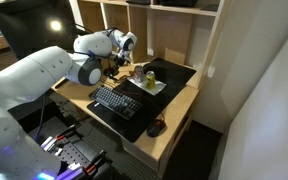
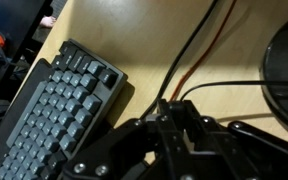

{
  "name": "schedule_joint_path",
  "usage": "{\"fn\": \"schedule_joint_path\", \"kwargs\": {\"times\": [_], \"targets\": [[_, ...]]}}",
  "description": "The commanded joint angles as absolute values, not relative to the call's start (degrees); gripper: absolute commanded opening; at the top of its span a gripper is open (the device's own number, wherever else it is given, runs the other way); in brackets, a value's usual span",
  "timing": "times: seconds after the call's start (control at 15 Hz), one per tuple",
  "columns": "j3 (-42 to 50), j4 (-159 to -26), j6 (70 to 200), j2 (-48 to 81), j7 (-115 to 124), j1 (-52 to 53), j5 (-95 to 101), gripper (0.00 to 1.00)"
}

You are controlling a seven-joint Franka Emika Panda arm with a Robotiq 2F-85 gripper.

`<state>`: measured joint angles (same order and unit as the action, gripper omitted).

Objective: Turn off the lamp

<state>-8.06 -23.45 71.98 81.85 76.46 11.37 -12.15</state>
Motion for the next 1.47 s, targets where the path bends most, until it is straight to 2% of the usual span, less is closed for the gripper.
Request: {"fn": "schedule_joint_path", "kwargs": {"times": [0.0,0.33,0.47,0.93,1.4], "targets": [[-6.6,-24.74,70.45,82.1,76.6,11.39,-10.47,0.51],[-4.79,-23.48,72.81,83.81,75.08,12.17,-6.89,0.87],[-4.46,-22.93,72.95,83.77,74.85,12.55,-5.7,0.97],[-2.41,-18.49,80.34,85.67,72.12,15.49,0.74,1.0],[-0.6,-20.92,90.98,85.03,71.16,15.98,0.4,1.0]]}}
